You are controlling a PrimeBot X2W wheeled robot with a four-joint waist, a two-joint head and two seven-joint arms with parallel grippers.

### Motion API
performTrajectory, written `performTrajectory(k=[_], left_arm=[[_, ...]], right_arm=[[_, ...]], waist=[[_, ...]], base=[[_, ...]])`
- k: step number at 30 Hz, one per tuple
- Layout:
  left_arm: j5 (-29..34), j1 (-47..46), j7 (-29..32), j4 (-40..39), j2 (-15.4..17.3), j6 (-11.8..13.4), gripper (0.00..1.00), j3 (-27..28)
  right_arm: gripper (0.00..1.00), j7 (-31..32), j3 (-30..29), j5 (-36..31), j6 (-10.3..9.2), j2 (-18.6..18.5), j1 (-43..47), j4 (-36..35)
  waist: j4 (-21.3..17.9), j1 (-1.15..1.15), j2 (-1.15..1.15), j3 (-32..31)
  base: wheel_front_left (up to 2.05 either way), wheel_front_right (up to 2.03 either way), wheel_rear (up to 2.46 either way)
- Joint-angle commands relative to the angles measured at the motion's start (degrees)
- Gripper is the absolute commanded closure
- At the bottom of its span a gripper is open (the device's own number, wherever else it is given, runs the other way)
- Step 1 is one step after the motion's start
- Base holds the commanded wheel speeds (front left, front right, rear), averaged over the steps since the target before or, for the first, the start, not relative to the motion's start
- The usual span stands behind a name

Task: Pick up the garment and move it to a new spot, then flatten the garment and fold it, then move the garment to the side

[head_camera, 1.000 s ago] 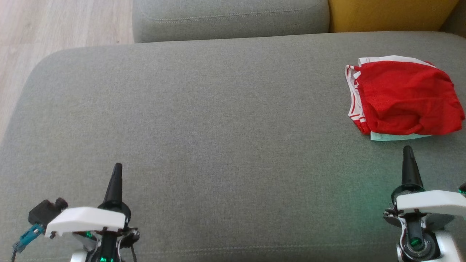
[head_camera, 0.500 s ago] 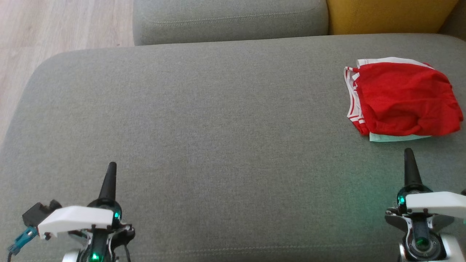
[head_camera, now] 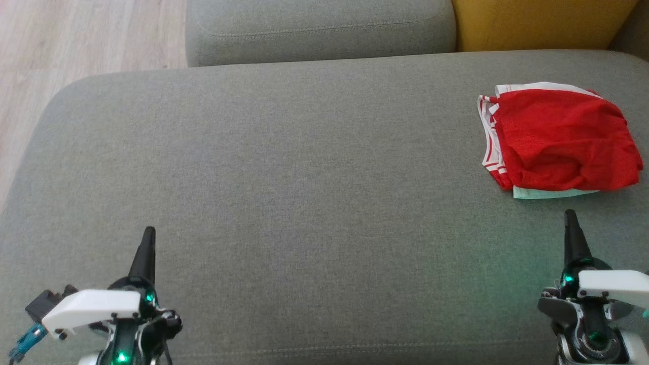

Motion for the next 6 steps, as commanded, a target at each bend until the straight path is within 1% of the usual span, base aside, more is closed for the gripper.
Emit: performTrajectory(k=[1, 6], left_arm=[[-1.9, -3.5, 0.6, -1.5, 1.1, -0.6, 1.00, 2.4], [-4.9, -3.7, 1.5, -1.2, 1.1, -0.8, 1.00, 3.2]], right_arm=[[1.00, 0.7, 0.7, 2.3, 0.33, -0.2, -2.7, -1.8], [1.00, 1.5, 0.6, 6.1, 0.35, -0.2, -2.7, -1.7]], waist=[[0.0, 0.00, 0.00, -0.1], [0.0, 0.00, 0.00, -0.3]], base=[[0.00, 0.00, 0.00], [0.00, 0.00, 0.00]])
